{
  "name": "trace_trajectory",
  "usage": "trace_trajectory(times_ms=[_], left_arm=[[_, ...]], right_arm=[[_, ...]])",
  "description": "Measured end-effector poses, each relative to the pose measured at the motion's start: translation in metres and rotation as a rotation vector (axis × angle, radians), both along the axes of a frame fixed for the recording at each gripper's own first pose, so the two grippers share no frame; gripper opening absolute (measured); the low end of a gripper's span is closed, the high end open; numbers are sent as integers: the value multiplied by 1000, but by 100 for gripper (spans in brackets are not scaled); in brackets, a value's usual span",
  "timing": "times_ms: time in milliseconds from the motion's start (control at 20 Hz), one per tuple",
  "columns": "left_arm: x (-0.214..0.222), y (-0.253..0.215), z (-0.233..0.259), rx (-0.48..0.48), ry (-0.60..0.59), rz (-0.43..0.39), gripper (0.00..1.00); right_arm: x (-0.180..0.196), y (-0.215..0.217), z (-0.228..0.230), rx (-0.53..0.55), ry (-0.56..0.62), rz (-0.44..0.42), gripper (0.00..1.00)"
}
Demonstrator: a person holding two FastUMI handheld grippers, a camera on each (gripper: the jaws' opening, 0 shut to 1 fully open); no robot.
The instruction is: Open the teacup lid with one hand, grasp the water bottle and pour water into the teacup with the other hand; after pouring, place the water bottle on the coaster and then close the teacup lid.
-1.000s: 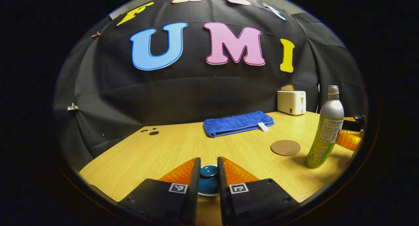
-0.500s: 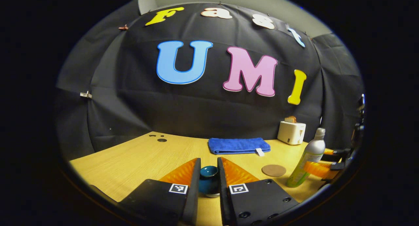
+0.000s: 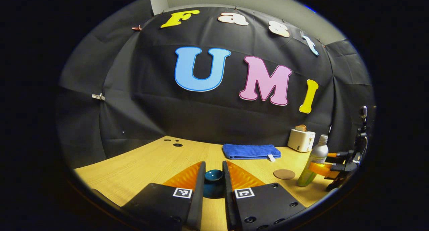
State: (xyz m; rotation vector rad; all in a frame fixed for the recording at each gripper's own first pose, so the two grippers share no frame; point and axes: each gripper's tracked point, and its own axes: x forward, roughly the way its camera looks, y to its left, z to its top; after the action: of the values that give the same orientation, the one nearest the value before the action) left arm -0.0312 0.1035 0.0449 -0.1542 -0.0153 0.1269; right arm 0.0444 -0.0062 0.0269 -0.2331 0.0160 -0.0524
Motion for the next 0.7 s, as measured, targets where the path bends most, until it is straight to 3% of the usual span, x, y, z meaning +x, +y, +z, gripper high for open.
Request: trace_trajectory(times_ms=[200, 400, 700], left_arm=[[-4, 16, 0, -13, 5, 11, 31], [-6, 28, -6, -38, 20, 17, 31], [-8, 36, -5, -53, 14, 17, 31]], right_arm=[[22, 8, 32, -330, -1, -37, 79], [44, 34, 27, -643, 24, -3, 78], [73, 81, -4, -941, 74, 112, 78]])
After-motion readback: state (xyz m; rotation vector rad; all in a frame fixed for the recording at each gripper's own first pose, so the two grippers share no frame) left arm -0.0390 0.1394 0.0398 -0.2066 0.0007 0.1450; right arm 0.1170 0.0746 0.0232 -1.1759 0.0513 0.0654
